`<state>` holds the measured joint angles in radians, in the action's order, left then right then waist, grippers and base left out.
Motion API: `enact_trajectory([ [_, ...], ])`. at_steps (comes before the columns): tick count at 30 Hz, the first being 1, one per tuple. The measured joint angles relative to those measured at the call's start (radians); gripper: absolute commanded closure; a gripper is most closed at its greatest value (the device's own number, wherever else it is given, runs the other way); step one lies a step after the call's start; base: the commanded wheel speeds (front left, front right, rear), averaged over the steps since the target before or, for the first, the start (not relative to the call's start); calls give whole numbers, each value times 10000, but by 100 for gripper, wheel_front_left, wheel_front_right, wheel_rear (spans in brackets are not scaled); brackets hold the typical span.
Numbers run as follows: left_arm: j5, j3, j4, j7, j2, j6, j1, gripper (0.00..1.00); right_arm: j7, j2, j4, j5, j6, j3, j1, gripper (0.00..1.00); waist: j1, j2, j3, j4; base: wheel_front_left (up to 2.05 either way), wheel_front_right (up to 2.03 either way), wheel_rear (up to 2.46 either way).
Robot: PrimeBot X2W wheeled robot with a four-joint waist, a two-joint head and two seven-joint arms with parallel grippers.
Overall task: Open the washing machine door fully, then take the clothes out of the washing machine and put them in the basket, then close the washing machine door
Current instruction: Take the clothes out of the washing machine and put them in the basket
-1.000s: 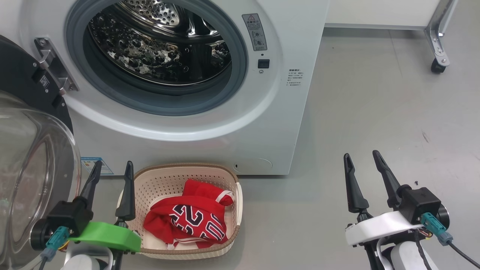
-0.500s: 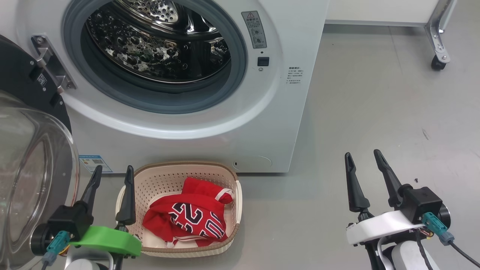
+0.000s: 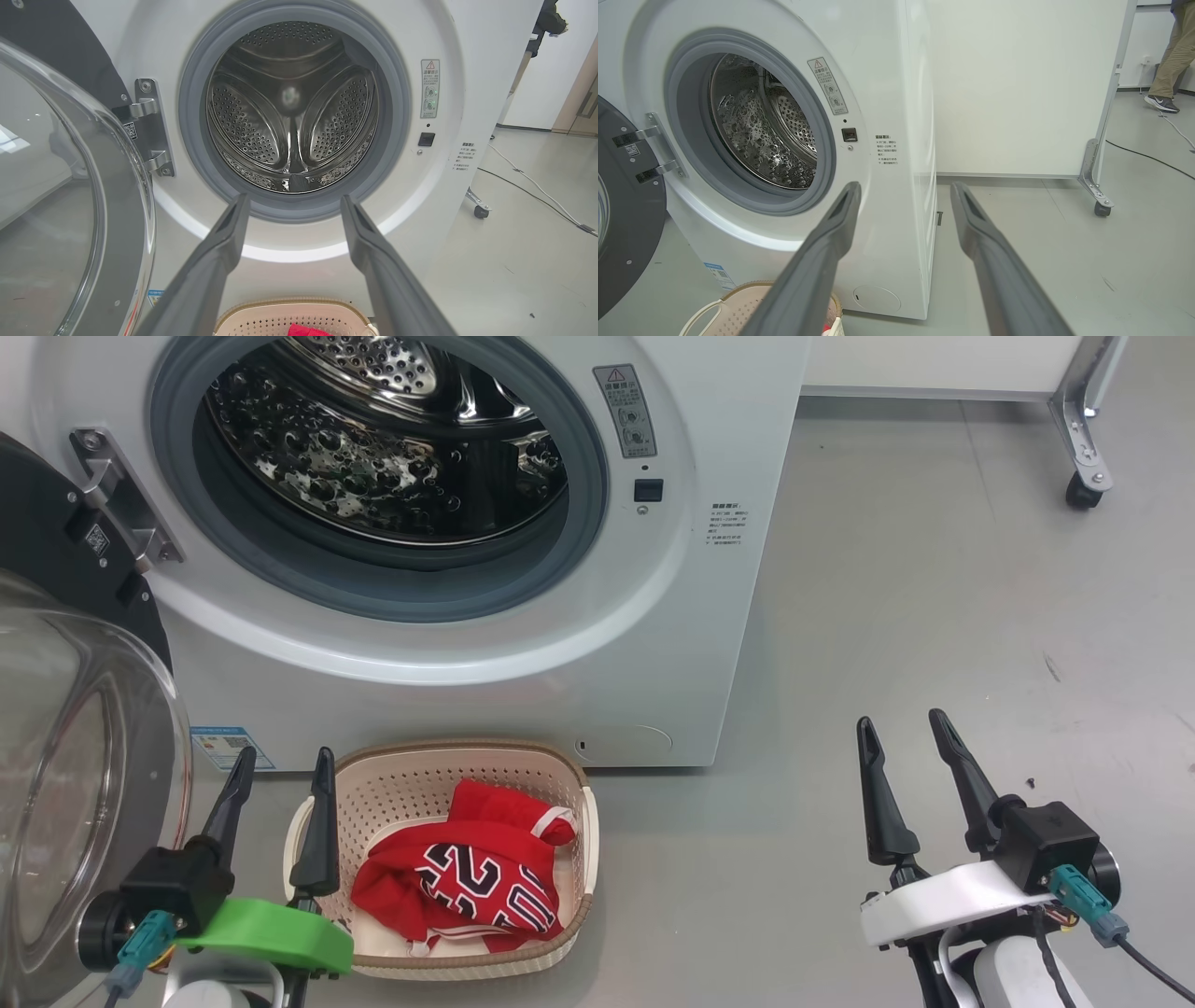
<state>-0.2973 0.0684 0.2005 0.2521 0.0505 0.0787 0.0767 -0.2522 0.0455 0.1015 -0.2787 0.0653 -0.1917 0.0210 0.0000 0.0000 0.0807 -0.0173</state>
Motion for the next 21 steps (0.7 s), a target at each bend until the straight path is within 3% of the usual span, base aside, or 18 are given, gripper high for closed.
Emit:
enact_trajectory([
  [21,0,40,-148,0,-10,59,-30,0,0,0,17,2,42,-75,1,0,0,0,39,-177,0,0,0],
])
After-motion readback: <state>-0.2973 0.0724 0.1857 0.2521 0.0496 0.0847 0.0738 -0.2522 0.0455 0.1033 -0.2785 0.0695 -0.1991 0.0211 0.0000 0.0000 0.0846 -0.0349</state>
